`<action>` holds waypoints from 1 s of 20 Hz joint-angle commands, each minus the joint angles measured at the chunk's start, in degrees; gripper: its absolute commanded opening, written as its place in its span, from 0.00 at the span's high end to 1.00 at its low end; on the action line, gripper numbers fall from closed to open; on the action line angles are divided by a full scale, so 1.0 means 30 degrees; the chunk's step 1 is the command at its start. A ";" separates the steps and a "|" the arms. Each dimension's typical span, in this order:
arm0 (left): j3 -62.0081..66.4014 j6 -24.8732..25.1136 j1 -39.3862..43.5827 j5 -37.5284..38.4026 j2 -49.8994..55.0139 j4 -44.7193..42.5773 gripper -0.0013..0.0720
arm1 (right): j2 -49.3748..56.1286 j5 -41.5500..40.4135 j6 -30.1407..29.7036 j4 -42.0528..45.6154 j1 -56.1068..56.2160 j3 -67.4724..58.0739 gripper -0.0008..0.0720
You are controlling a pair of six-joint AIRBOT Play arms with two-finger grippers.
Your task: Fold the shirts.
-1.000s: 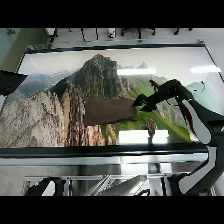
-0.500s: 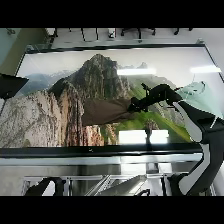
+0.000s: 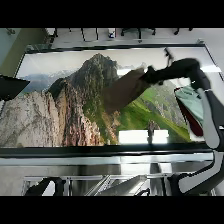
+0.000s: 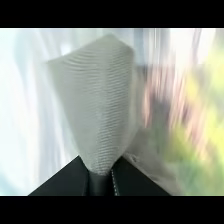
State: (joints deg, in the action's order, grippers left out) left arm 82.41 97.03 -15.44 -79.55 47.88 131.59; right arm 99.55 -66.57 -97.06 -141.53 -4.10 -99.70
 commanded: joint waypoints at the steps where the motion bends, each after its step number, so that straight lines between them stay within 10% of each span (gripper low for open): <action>1: -0.0007 0.0015 -0.0022 -0.0015 -0.0015 -0.0007 0.96 | -0.0517 -0.0299 0.1151 -0.0036 -0.3337 -0.4452 0.96; 11: -0.0007 0.0000 -0.0022 0.0007 -0.0007 0.0007 0.96 | -0.0561 -0.4940 0.2849 0.0503 -1.2604 -0.5442 0.96; 20: -0.0007 0.0007 0.2878 0.0000 -0.0007 -0.0015 0.96 | -0.6105 -1.0637 0.9151 0.9748 -1.3704 0.0007 0.96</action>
State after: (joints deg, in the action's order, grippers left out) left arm 82.41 96.99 -10.48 -79.55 47.88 131.61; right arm 87.59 -93.60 -74.61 -121.40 -44.60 -107.35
